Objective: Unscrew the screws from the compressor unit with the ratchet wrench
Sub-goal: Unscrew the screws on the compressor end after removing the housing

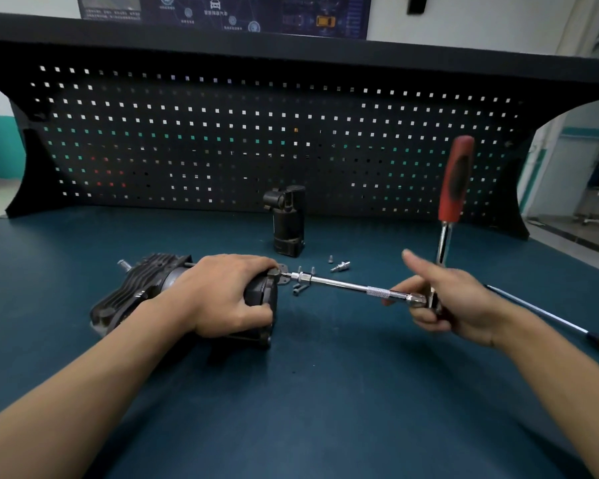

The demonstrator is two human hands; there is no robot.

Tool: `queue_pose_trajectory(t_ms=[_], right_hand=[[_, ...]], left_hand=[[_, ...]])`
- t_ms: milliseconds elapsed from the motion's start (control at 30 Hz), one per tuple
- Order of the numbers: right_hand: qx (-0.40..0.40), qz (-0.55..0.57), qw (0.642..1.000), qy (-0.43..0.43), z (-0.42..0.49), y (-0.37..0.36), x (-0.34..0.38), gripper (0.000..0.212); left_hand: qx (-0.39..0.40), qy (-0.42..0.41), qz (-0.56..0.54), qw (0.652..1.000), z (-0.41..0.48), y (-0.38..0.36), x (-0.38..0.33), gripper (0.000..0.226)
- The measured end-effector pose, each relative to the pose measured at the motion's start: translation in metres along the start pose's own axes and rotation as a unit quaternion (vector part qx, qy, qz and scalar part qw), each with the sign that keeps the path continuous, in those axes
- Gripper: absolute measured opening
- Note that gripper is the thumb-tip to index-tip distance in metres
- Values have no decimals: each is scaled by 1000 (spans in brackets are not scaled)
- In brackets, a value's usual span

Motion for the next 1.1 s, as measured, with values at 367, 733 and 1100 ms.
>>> queue_pose_trajectory(t_ms=[367, 733, 1100], right_hand=[[135, 215, 949, -188, -4, -25, -19, 48], [40, 61, 997, 18, 0, -8, -4, 23], [-114, -197, 940, 255, -7, 8, 26, 25]], left_hand=[[-3, 1, -5, 1000, -2, -1, 3, 60], [-8, -3, -9, 1000, -4, 0, 0, 59], [-7, 0, -8, 1000, -5, 1, 1, 59]])
Point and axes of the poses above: each hand's wrist, its own z-axis towards the middle knuckle, its own y-axis out of the back of the hand, x = y × z, the point moved 8 cm from there along z, towards the middle knuckle, and after that the axes turned 5 degrees about -y, right-handed, at the moved point
